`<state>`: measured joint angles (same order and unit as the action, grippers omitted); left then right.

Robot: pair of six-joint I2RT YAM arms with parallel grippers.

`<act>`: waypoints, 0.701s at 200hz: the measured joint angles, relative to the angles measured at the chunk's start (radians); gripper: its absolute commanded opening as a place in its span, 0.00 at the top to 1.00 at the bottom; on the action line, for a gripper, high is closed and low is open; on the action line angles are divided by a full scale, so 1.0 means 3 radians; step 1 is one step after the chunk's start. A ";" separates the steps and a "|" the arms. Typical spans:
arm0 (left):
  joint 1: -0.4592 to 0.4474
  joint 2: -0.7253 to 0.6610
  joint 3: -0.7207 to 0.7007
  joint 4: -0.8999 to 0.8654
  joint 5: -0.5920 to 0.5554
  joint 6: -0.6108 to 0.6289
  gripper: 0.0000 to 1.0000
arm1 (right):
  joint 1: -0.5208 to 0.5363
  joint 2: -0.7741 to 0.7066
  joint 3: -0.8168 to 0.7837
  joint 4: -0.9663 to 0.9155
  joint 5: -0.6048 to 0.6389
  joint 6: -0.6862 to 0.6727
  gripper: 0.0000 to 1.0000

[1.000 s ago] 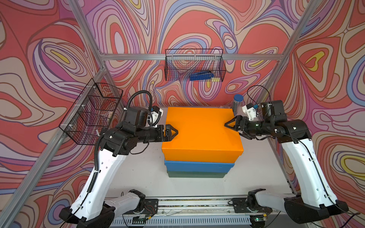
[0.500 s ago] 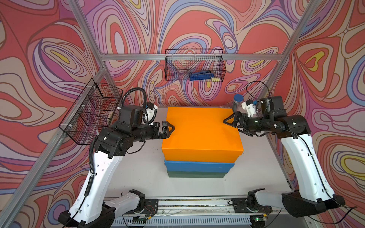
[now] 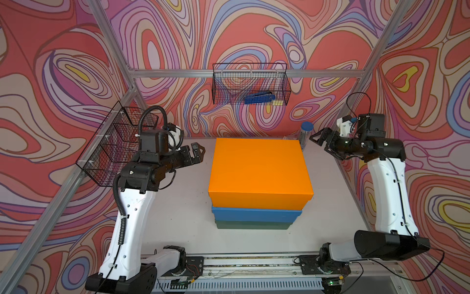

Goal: Stack the shoeboxes
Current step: Reset both arms

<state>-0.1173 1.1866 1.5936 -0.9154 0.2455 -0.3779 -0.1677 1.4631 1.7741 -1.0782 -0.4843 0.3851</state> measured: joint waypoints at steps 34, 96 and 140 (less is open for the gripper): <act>0.0020 -0.0117 -0.0771 0.0443 -0.0488 0.0220 0.00 | -0.0156 0.0069 -0.1011 0.0932 0.0515 -0.0050 0.02; 0.0151 -0.0182 -0.2792 0.2258 -0.1268 0.0521 0.00 | -0.0156 -0.0161 -0.3329 0.3146 0.1492 -0.0381 0.02; 0.0151 0.0379 -0.3895 0.3961 -0.1400 0.0701 0.00 | -0.0043 -0.0155 -0.4384 0.4760 0.1715 -0.0482 0.02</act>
<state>-0.0719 1.3003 0.4252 0.2729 -0.1745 -0.1677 -0.1806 1.4166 0.4587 0.3496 0.0303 0.2405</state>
